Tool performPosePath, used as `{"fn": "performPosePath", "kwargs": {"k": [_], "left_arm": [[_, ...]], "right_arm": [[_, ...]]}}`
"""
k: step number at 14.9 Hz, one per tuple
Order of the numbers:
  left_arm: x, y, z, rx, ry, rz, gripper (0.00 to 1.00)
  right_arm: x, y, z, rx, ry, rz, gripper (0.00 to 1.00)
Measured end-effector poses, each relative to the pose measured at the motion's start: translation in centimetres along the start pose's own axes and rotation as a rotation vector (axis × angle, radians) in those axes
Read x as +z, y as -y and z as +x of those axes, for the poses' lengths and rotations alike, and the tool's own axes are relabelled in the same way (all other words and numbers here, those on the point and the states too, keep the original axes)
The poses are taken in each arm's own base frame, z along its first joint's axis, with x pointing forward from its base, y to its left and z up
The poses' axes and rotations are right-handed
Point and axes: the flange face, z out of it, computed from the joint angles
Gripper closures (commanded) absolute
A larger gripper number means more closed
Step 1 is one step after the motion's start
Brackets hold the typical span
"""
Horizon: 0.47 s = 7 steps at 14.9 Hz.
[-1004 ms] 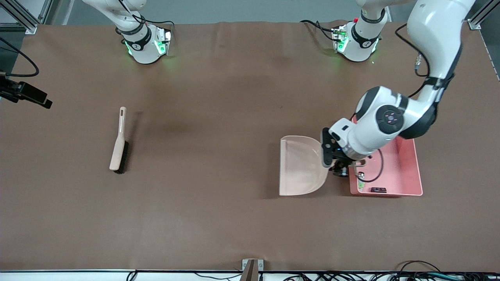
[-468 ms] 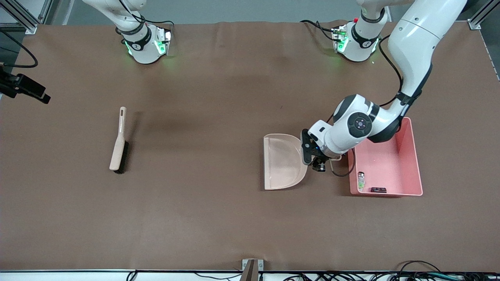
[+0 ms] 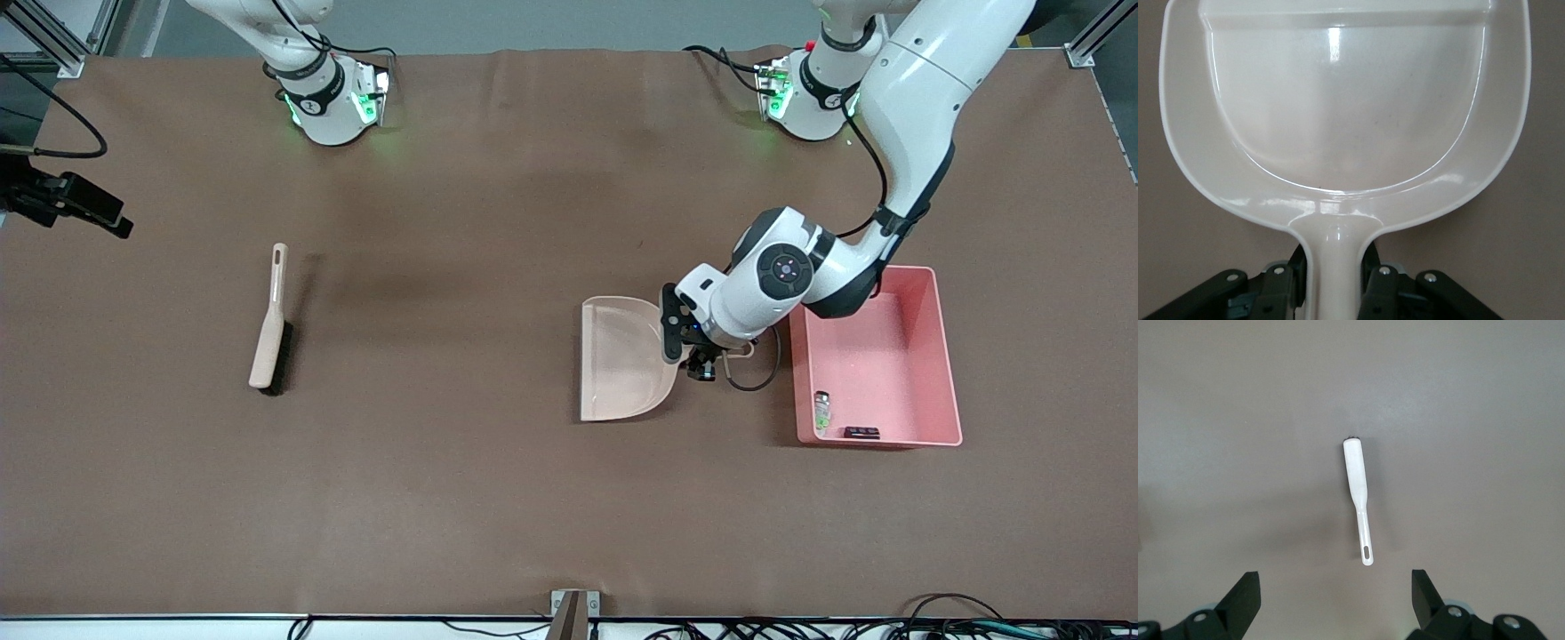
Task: Clean e-waste and dump in bin
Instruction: 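Set the dustpan on the table with the left gripper and release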
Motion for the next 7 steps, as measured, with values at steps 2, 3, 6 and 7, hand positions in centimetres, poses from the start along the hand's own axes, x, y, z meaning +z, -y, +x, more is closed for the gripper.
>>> {"fn": "performPosePath", "kwargs": {"k": [2,3,6,7], "left_arm": [[0.8,-0.6,0.9,-0.011,0.0,0.002,1.0],[1.1,-0.8,1.3,-0.011,-0.002,0.0,1.0],[1.9,-1.2,1.8,-0.002,-0.002,-0.002,1.0],[2.1,-1.4,2.0,0.002,0.001,-0.001,0.99]], "right_arm": [[0.0,0.0,0.0,0.001,-0.002,0.0,0.0],[0.0,-0.1,0.0,0.001,-0.003,0.0,0.0],[0.0,-0.4,0.0,0.007,0.003,-0.001,0.0],[0.0,-0.6,-0.2,0.01,0.015,-0.002,0.0]]}}
